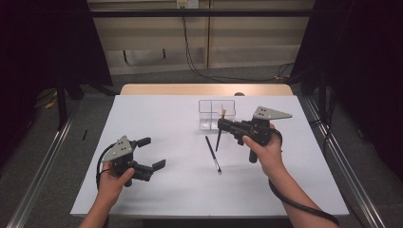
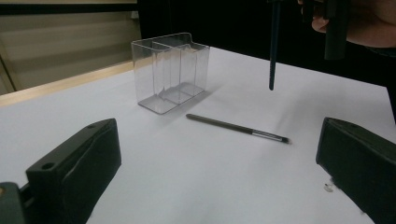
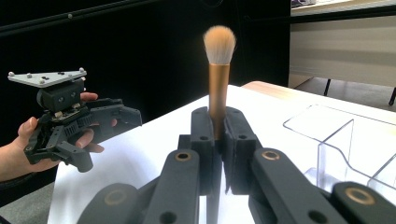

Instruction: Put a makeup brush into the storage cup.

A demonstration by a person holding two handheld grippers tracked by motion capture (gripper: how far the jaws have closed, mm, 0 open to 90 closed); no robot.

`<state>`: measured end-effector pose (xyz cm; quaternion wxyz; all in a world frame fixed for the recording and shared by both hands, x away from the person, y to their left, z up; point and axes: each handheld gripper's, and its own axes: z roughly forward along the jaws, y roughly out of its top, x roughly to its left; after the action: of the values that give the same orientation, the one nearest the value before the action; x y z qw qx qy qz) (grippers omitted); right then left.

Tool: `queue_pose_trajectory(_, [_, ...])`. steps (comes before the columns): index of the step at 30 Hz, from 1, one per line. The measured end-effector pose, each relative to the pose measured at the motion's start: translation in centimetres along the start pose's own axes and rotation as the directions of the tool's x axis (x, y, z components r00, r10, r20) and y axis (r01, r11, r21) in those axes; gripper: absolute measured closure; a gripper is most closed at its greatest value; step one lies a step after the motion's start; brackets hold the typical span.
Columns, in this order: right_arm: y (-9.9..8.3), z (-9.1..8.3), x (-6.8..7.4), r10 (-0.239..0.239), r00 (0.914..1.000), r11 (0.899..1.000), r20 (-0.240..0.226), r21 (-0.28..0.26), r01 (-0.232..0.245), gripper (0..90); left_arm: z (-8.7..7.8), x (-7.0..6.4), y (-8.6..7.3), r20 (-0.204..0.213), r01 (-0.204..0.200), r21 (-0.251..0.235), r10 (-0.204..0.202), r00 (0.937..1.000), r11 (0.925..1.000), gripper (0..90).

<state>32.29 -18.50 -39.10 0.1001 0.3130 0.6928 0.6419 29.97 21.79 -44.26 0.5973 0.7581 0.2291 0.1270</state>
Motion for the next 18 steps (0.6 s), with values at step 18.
queue_pose_trajectory(18, [0.3,0.0,-0.3,-0.009,1.0,1.0,0.003,-0.001,0.009,84.1,-1.6,0.4,-0.4,-0.019,-0.009,0.001,0.009,0.9998,1.0,0.0])
